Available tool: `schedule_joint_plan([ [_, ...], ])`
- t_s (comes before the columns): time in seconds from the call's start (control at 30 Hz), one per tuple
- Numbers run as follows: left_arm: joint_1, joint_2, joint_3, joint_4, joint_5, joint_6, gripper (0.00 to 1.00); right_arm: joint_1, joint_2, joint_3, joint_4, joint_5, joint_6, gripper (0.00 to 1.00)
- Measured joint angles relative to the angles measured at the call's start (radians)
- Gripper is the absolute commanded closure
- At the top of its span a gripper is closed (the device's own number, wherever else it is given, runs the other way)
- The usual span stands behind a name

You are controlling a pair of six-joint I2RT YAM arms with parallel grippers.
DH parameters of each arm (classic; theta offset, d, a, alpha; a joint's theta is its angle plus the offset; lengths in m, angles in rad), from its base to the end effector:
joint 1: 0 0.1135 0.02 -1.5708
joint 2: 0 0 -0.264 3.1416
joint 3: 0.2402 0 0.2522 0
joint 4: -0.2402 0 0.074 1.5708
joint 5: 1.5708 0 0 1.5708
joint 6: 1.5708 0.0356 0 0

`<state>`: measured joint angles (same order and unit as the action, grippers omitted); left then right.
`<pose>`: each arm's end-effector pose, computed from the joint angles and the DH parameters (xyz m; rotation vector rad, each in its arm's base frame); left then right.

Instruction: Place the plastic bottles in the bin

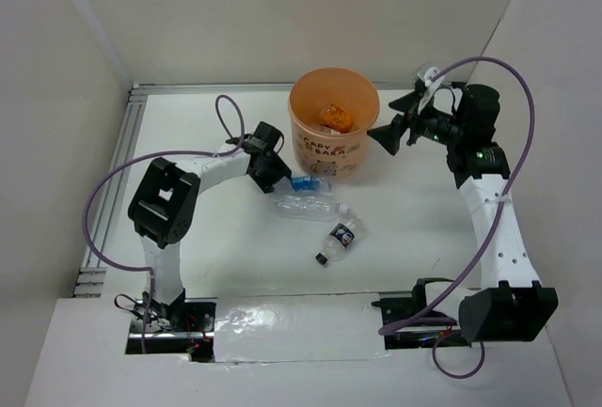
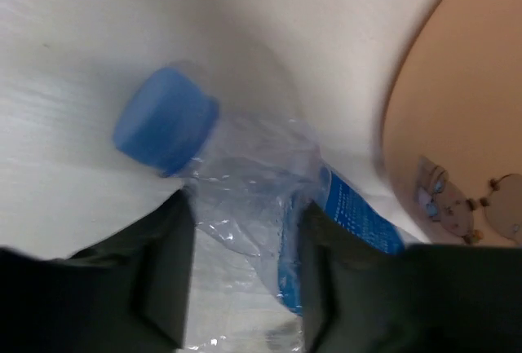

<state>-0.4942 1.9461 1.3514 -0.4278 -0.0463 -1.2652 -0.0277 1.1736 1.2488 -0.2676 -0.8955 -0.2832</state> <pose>0.3621 -0.1932 0.1781 -1.0335 2.5001 -0.5463 0.2528 0.0208 0.4168 -0.8323 1.5071 0.5554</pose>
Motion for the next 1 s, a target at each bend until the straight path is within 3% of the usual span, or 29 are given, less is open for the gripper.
schedule_joint_plan([
  [0.07,-0.009,0.000,0.000,-0.015,-0.010,-0.006,0.68,-0.015,-0.038,-0.054,-0.051,-0.031,-0.035,0.00],
  [0.23,-0.019,-0.076,-0.080,-0.023,-0.059,-0.021,0.73,-0.044,-0.120,-0.185,-0.191,-0.082,-0.143,0.00],
  [0.37,0.000,-0.298,-0.243,-0.076,-0.113,-0.014,0.80,-0.060,-0.182,-0.256,-0.265,-0.100,-0.219,0.00],
  [0.43,0.012,-0.419,-0.270,-0.095,-0.131,0.005,0.80,-0.068,-0.210,-0.288,-0.290,-0.106,-0.253,0.00],
  [0.57,0.019,-0.608,-0.256,-0.075,-0.159,0.061,0.81,-0.081,-0.237,-0.336,-0.338,-0.114,-0.341,0.09],
  [0.6,0.015,-0.639,-0.245,-0.068,-0.160,0.075,0.81,-0.084,-0.238,-0.348,-0.352,-0.113,-0.369,0.12],
  [0.7,-0.003,-0.681,-0.174,-0.032,-0.165,0.122,0.83,-0.089,-0.243,-0.389,-0.399,-0.111,-0.449,0.32],
  [0.77,-0.017,-0.671,-0.105,0.010,-0.166,0.153,0.83,-0.089,-0.244,-0.412,-0.441,-0.111,-0.498,0.39],
  [0.97,-0.056,-0.495,0.180,0.157,-0.192,0.223,0.78,-0.089,-0.271,-0.440,-0.499,-0.111,-0.566,0.35],
  [1.0,-0.064,-0.443,0.241,0.185,-0.198,0.235,0.71,-0.089,-0.278,-0.442,-0.504,-0.111,-0.572,0.32],
])
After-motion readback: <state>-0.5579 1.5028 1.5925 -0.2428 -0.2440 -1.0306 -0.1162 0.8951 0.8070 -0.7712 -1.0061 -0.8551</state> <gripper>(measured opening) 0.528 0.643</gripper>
